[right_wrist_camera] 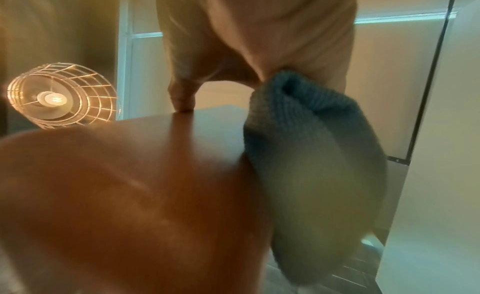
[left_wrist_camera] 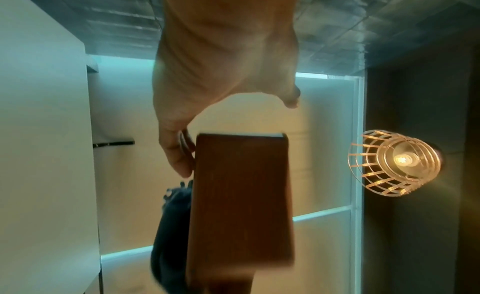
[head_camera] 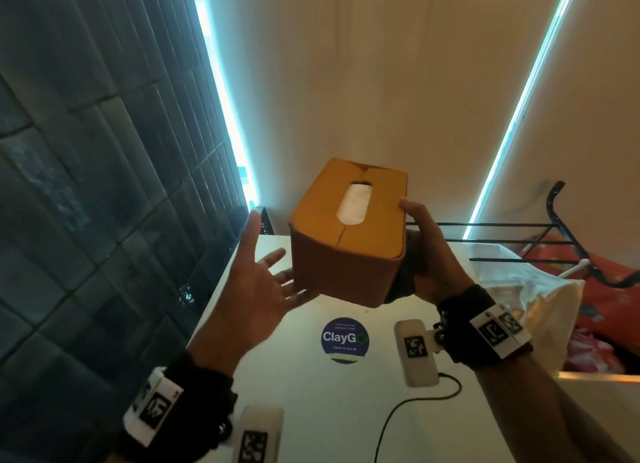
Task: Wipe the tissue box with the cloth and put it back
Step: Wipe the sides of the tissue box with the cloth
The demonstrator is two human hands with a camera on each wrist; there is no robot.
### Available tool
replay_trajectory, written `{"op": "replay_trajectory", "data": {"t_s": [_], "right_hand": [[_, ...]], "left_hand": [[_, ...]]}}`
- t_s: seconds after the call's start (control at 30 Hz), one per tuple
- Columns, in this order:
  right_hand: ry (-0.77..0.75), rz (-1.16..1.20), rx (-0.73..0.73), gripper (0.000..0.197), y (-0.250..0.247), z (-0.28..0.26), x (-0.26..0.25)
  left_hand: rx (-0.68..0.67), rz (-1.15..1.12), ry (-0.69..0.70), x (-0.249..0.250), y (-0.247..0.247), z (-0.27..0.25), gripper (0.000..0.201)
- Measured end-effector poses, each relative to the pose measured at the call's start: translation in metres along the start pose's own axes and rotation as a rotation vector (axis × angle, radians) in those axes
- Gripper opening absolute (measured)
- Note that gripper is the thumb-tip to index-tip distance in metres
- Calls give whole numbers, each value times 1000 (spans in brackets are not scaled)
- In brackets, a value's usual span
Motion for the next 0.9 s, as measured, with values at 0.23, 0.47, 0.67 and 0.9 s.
{"op": "replay_trajectory", "data": {"t_s": [0.23,0.47,0.67,0.9], "right_hand": [[110,-157,-74,70,7,-1,1],[91,-179,-96,60,13,-4,-2],[12,-79,78,32,0,-9,-5],[-646,-247,639,45,-22,-55,-43]], "left_hand": [[-165,365,-34,19,18,-5,109],[-166,199,7,15,33,-10,57],[-149,93,32,23,38,-9,64],[-4,-27,32,39,30,3,75]]}}
Point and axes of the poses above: each hand's wrist, its own z-axis towards the middle knuckle, its own y-axis out of the palm, x = y × z, the point moved 8 cm from there along z, towards the middle knuckle, and after that the axes turned 10 degrees about x, right-handed, at the moved point
